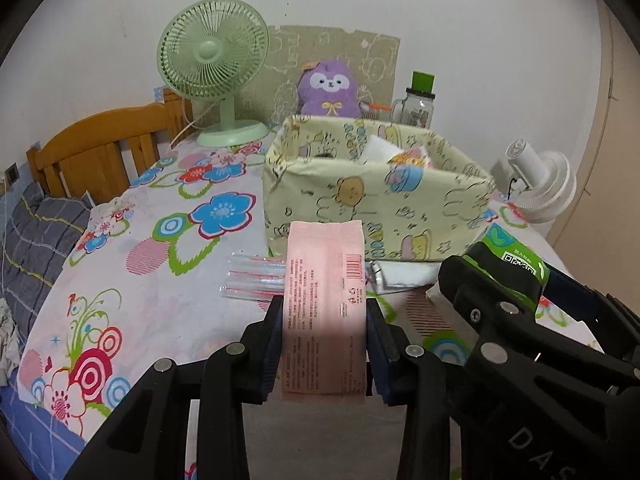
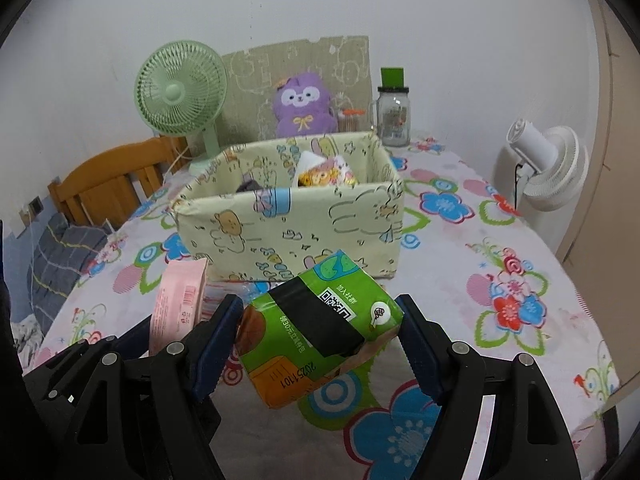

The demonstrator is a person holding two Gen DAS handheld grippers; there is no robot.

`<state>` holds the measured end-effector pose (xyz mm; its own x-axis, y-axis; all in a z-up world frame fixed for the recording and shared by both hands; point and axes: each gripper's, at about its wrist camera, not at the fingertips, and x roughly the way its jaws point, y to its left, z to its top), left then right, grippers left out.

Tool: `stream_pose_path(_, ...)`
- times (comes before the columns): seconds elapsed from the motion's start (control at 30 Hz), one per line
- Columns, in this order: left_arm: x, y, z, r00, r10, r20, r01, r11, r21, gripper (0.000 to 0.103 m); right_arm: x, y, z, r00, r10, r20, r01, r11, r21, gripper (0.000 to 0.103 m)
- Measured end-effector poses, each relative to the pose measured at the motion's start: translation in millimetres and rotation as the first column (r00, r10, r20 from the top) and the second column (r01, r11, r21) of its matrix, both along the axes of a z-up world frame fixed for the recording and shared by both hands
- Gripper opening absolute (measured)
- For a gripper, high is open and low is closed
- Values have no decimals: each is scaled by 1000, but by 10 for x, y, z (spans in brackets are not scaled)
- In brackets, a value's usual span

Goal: Organize soft objects
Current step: 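Lift the pink packet and green tissue pack over the fabric box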

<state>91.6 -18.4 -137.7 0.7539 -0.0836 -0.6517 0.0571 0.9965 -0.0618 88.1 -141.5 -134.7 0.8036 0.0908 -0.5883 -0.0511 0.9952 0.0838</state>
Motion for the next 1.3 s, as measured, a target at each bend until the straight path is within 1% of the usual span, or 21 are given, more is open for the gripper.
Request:
stream_pose_path(0.43, -273, -125, 558, 995, -23, 94, 26, 999, -30, 39, -313, -93, 605, 993, -7, 117, 10, 1000, -25, 79)
stream_pose_path(0.53, -313, -158, 689, 993, -31, 114, 34, 999, -25, 39, -391, -133, 751, 988, -18, 153, 21, 1000, -17, 79)
stream_pose_path(0.67, -324, -202, 856, 990, -39, 138, 41, 999, -14, 39, -432, -175, 925, 984, -26, 178, 28, 1000, -9, 79)
stream_pose_path(0.8, -326, -224, 1041, 983, -44, 177, 46, 999, -8, 39, -441, -196, 1094, 978, -31, 208, 34, 999, -13, 79)
stream_pose_path(0.97, -296, -258, 1216, 978, -61, 201, 62, 998, 5, 39, -418, -227, 1311, 969, -47, 242, 54, 998, -21, 79)
stream_pose_path(1.1, -255, -274, 1368, 970, -70, 234, 68, 998, 17, 39, -375, -231, 1437, 966, -51, 254, 57, 998, -15, 79)
stream_pose_path(1.3, -141, -278, 1506, 962, -80, 262, 75, 997, 29, 39, -247, -248, 1578, 965, -45, 259, 44, 999, 7, 79)
